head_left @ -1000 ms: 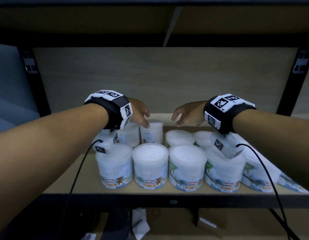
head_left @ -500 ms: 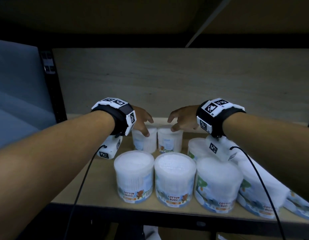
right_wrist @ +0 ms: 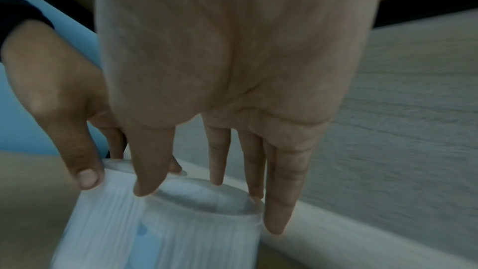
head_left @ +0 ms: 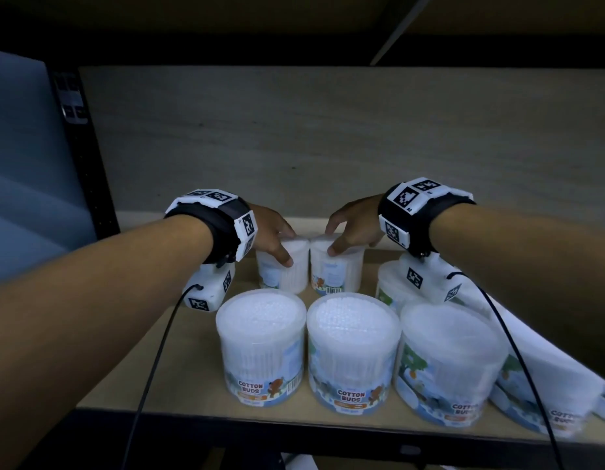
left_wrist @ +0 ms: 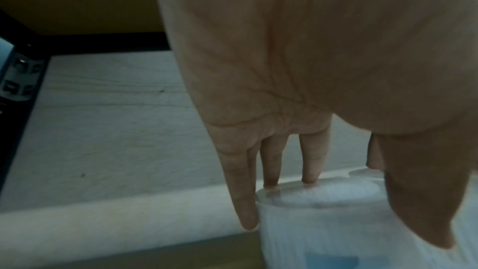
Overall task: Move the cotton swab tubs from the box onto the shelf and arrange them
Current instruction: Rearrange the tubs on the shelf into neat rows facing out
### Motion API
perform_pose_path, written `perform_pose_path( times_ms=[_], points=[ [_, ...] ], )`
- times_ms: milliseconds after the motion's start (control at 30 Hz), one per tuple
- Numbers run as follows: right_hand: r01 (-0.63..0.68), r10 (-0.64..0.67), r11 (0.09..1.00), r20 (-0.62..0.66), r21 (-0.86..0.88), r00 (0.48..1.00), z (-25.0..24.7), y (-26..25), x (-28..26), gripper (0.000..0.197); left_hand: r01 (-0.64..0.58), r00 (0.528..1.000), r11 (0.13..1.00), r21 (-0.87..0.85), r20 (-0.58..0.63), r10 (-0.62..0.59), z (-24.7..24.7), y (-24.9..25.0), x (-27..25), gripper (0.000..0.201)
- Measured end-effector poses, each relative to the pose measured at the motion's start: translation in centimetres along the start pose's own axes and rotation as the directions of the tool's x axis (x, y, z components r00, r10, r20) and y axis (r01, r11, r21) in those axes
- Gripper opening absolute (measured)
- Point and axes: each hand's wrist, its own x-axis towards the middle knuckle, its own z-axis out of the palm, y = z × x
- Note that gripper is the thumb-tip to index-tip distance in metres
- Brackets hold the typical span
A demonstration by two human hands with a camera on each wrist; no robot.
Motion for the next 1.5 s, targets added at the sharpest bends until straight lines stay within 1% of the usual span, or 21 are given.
perform_pose_path(
  times_ms=[367, 633, 767, 867, 967, 1033, 1167, 1400, 1500],
  points=[
    [-0.019, 0.020, 1.000, 0.085, -0.014, 0.996, -0.5, -0.9, 0.0, 0.056, 0.010, 1.000, 0.999, -0.035, -0.015, -0.011, 0.2, -0.5, 0.2, 0.073],
    [-0.046, 0.037, 0.996, 0.125, 0.074, 0.991, -0.4, -1.5, 0.0, 0.073, 0.058, 0.997, 0.998, -0.009, -0.041, -0.058, -0.2, -0.8, -0.2, 0.075],
    [-0.060, 0.045, 0.992, 0.130, 0.110, 0.990, -0.4, -1.6, -0.1, 0.085, 0.073, 0.997, 0.997, -0.005, -0.028, -0.074, -0.2, -0.8, -0.4, 0.083],
    [-0.086, 0.067, 0.984, 0.123, 0.156, 0.990, -0.6, -1.8, -0.2, 0.084, 0.057, 0.998, 0.998, -0.005, -0.012, -0.057, -0.6, -0.5, -0.9, 0.080],
    [-0.088, 0.074, 0.990, 0.128, 0.114, 0.989, -1.0, -2.0, -0.4, 0.079, 0.044, 0.998, 0.999, -0.003, 0.037, -0.044, -1.1, -0.4, -1.1, 0.074],
    [-0.095, 0.082, 0.990, 0.128, 0.100, 0.988, -1.0, -2.2, -0.4, 0.073, 0.036, 0.998, 0.999, -0.002, 0.050, -0.036, -1.1, -0.4, -1.1, 0.070],
    [-0.096, 0.086, 0.993, 0.122, 0.074, 0.989, -1.0, -2.3, -0.2, 0.067, 0.017, 0.999, 1.000, -0.008, 0.049, -0.016, -1.0, -0.6, -0.9, 0.067],
    [-0.089, 0.083, 0.995, 0.123, 0.045, 0.989, -1.0, -2.5, -0.3, 0.066, 0.011, 0.999, 0.999, -0.034, 0.038, -0.009, -0.9, -0.8, -0.3, 0.065],
    [-0.078, 0.074, 0.997, 0.122, 0.028, 0.990, -1.1, -2.6, -0.4, 0.068, 0.028, 1.000, 0.999, -0.041, 0.005, -0.028, -0.8, -0.8, -0.3, 0.067]
  ],
)
